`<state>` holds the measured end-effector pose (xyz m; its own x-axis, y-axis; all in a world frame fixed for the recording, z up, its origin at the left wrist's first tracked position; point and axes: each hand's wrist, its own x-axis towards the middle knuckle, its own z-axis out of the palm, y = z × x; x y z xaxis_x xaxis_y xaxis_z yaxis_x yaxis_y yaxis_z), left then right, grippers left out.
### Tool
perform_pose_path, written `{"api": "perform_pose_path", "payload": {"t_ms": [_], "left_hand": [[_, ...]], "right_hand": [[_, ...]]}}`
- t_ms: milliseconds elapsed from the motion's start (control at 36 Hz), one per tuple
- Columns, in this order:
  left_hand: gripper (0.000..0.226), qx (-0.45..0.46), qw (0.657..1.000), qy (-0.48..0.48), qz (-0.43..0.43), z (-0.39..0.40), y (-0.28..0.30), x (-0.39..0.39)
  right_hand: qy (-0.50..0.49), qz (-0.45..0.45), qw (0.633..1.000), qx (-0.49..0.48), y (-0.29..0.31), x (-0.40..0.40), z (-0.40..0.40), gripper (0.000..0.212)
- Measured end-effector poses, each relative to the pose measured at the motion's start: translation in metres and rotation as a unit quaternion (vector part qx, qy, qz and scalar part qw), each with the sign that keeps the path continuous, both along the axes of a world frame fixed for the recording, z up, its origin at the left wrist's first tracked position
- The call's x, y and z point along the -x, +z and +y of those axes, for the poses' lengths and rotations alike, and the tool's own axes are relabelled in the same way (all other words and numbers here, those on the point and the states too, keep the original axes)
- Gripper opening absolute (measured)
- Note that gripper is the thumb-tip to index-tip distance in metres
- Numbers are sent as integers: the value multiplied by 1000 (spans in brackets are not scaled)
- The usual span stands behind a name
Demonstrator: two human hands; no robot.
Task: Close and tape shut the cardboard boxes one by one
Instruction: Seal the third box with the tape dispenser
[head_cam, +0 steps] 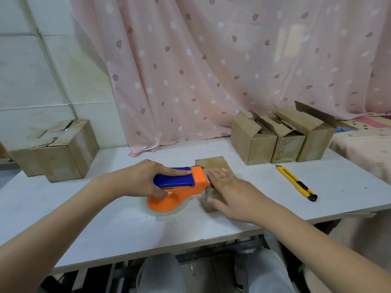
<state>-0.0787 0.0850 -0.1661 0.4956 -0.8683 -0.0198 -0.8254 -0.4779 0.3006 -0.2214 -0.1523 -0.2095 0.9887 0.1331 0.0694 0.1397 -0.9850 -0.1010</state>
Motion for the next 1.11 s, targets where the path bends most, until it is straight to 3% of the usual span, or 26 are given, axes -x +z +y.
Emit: {"api": "perform_pose_path", "payload": {"t_ms": [167,417,556,750,778,889,1111], "left_hand": [[77,-20,1000,8,0,4,3,1],[80,-41,999,19,14,35,10,-6],[77,-36,999,30,4,45,6,-6],[73,-26,999,18,-3,38,5,-2],[73,-25,1000,19,-3,38,5,-2],[72,-18,1000,19,-2,37,5,-3],[70,-27,999,24,-5,33,4,-3]], "right_hand": [[-31,-6,998,59,-15,-4,-1,64],[-37,13,998,55,-12,-2,-3,62],[-64,18,997,-43,5,2,7,55],[-253,7,953,-169,19,-40,31,23],[-281,33,945,-163,17,-49,32,25],[-340,124,921,-145,13,-79,30,75],[-328,155,929,-72,36,-85,32,94]]}}
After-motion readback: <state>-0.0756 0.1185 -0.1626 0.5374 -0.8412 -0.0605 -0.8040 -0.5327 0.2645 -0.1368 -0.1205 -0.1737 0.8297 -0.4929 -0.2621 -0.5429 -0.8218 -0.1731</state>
